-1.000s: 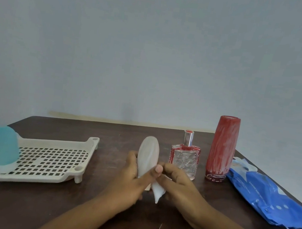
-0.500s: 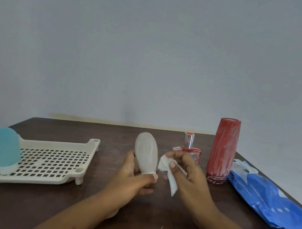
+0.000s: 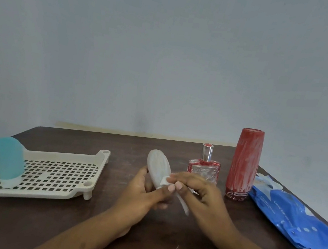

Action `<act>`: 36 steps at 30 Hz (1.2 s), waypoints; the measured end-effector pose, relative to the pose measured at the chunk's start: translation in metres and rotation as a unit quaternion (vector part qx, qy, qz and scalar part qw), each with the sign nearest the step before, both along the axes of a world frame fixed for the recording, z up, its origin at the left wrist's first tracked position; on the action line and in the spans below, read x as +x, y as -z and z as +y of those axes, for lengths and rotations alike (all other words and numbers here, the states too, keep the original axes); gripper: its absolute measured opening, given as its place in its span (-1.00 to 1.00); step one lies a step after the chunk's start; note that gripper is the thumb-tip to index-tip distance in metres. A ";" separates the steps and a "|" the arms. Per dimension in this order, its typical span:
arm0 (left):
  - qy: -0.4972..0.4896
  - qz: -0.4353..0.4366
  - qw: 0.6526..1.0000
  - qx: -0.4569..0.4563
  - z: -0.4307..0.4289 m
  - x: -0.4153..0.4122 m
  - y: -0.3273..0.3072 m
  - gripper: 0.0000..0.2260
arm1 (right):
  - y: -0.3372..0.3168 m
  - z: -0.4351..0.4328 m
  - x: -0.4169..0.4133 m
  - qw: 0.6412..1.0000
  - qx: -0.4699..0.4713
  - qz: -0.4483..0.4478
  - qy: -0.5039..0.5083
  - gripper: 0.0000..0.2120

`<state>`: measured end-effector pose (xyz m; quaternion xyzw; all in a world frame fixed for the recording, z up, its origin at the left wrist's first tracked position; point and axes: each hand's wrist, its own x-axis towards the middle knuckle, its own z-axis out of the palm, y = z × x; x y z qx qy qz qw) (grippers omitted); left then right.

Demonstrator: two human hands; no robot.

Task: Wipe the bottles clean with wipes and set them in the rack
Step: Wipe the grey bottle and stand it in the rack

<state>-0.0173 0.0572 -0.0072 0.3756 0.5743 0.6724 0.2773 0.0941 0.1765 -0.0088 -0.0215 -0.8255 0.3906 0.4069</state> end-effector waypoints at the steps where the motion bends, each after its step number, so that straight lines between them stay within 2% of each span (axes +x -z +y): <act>1: 0.000 0.002 1.000 -0.004 0.000 0.000 0.001 -0.54 | 0.000 0.000 0.000 1.000 0.008 0.000 -0.002 -0.82; 9: 0.019 0.017 1.000 -0.010 0.001 0.002 0.004 -0.62 | 0.003 0.008 -0.003 1.000 0.015 -0.001 0.023 -0.83; 14: 0.008 0.004 1.000 0.002 0.001 -0.001 0.005 -0.55 | 0.003 0.010 -0.002 1.000 -0.002 -0.031 0.000 -0.84; 20: 0.032 0.016 0.999 -0.011 0.001 0.004 0.007 -0.56 | 0.003 0.010 0.000 0.996 0.042 0.013 0.082 -0.84; 25: 0.018 0.026 0.999 -0.009 -0.001 0.000 0.003 -0.56 | 0.003 0.004 0.002 0.998 0.055 0.003 0.034 -0.80; 31: 0.031 0.027 0.999 -0.017 0.001 0.004 0.006 -0.56 | 0.003 0.009 -0.001 0.992 0.075 0.005 0.098 -0.86; 36: 0.011 0.038 0.999 -0.012 -0.001 -0.002 0.002 -0.51 | 0.002 0.006 0.000 0.995 0.093 0.008 0.038 -0.83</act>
